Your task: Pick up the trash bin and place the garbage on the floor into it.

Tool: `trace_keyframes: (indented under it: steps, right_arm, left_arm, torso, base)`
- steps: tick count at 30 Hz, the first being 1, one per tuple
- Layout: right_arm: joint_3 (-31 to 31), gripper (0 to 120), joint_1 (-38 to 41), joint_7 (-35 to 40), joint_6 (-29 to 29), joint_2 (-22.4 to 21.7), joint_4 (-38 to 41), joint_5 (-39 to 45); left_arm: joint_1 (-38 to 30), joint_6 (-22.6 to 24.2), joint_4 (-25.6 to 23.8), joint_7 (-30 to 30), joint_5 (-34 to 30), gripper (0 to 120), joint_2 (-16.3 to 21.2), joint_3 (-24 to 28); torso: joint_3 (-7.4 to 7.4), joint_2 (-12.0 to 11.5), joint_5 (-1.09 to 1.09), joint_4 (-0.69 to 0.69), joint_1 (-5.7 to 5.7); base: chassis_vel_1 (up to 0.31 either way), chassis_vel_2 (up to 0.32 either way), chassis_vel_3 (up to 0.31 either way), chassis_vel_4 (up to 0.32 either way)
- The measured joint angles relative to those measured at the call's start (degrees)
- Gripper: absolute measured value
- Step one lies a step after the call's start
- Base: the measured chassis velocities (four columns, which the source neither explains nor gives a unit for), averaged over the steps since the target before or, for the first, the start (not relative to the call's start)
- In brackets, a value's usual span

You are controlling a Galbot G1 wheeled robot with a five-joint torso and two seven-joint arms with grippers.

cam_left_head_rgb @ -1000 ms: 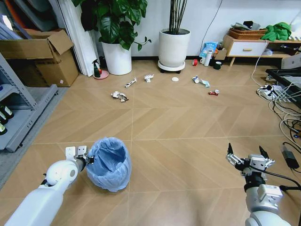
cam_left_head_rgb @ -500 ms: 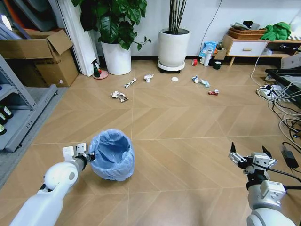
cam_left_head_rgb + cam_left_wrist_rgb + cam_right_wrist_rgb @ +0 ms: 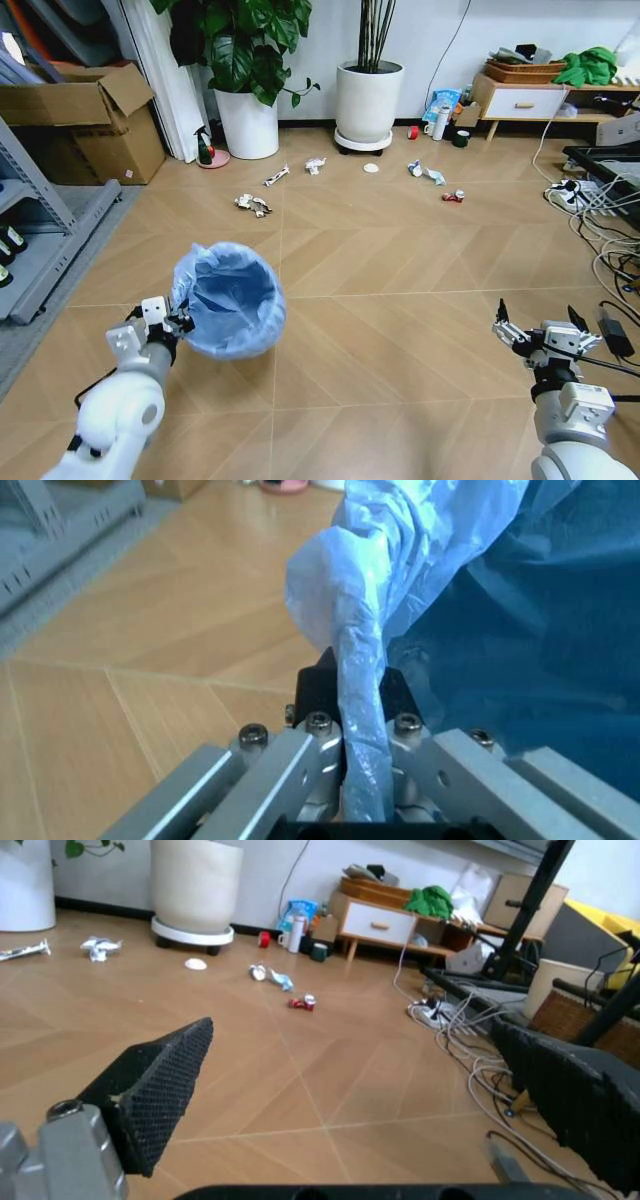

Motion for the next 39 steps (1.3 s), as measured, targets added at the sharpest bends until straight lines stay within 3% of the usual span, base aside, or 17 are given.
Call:
trace_keyframes:
  steps: [15,39]
  right_arm:
    - [-0.2,100,-0.1,-0.2,1.1,2.1,0.2,-2.1]
    - [-0.3,100,0.1,-0.6,1.3,2.5,0.3,-2.1]
  left_arm:
    - [2.8,-1.1,-2.6,1.9,3.5,0,0.2,1.3]
    - [2.6,-1.0,-1.8,2.2,3.8,0,0.4,2.2]
  torso:
    - [0.0,0.0,0.01,-0.03,0.0]
    - [0.01,0.0,0.01,-0.03,0.01]
  base:
    - [-0.006,0.02,0.005,-0.027]
    - [-0.067,0.184,0.061,-0.181]
